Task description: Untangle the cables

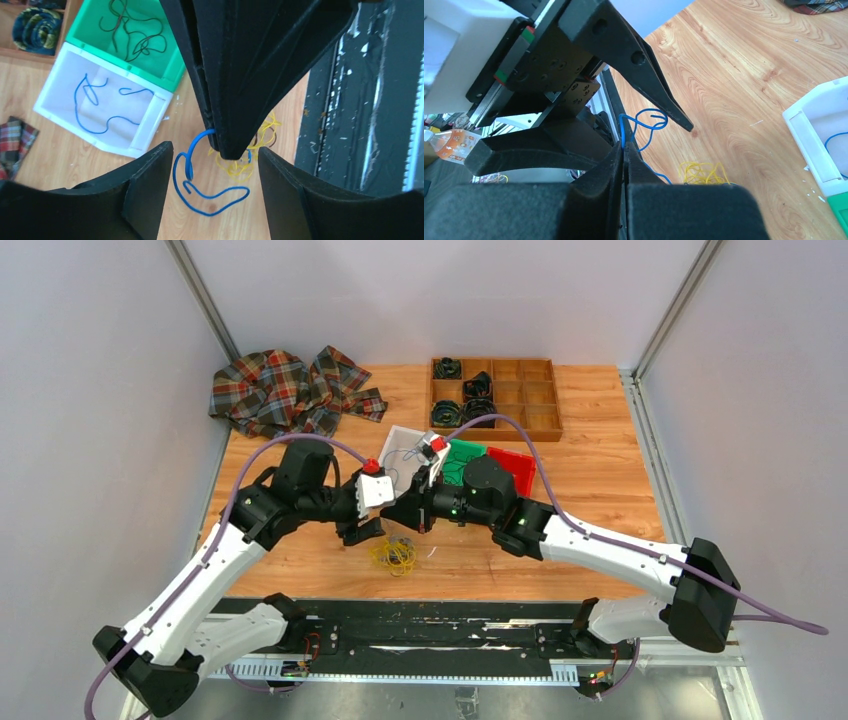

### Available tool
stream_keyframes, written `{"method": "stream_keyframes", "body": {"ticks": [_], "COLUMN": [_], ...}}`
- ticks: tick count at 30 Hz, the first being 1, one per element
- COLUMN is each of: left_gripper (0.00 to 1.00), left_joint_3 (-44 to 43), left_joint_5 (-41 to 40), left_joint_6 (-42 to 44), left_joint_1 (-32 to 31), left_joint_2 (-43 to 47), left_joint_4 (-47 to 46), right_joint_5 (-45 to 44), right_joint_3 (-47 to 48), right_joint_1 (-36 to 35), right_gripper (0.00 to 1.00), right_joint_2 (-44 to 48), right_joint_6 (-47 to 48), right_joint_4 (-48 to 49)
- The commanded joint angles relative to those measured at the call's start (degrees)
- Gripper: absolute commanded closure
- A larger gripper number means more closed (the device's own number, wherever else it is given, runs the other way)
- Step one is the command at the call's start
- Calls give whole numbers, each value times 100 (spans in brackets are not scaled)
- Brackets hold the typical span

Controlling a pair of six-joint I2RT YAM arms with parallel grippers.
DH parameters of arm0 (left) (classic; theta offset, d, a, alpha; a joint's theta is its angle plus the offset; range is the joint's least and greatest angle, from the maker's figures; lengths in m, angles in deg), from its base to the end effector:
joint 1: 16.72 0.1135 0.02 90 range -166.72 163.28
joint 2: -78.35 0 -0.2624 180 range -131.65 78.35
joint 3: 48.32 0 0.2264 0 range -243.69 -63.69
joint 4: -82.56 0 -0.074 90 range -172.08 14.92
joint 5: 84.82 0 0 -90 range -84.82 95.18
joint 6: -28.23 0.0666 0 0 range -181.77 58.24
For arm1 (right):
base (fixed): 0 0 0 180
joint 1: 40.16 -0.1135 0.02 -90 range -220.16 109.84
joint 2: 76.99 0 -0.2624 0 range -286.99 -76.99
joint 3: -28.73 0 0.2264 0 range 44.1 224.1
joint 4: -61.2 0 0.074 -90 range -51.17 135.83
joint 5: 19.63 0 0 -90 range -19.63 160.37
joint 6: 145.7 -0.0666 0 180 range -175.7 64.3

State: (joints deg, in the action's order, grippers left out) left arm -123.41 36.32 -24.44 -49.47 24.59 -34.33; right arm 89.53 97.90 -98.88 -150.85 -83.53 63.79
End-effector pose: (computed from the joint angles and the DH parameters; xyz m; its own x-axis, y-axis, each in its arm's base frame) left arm 0.1273 -0.1228 0.3202 0.0319 0.5966 -0.8019 0.9659 0.1879 0.1782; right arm 0.1420 0.2759 0.3420 -0.4732 0.0704 -0.8781 -0.8556 0.2005 0.4772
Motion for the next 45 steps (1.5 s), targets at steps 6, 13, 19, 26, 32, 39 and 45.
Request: {"method": "stream_keyframes", "body": {"ticks": [6,13,19,26,32,39,45], "left_gripper": [32,49,76,99,99,99,99], "left_joint_3": [1082,1594,1643,1606,1358,954,504], "left_joint_5": [971,252,341,261,440,416,571], "left_joint_6": [-2856,-3490,-3568,-3452,-2968,-2395,-2125], "left_joint_1": [23,23,23,23,23,23,23], "left_joint_2": [702,1140,1103,1182,1076,977,882], "left_joint_4": [-1594,-2452,-2559,-2499,-2052,-1573,-1243], "right_joint_5": [-8,84,157,296,137,-804,-1219], "right_joint_3": [269,332,337,260,-105,-672,-1026], "right_joint_1": [-131,-157,-186,-184,-166,-79,-78], "right_gripper": [99,99,99,99,45,28,21], "right_joint_2": [266,248,197,217,635,1629,1700], "right_joint_6": [-99,-231,-375,-520,-346,314,817], "right_joint_4": [303,428,589,762,788,-273,-725]}}
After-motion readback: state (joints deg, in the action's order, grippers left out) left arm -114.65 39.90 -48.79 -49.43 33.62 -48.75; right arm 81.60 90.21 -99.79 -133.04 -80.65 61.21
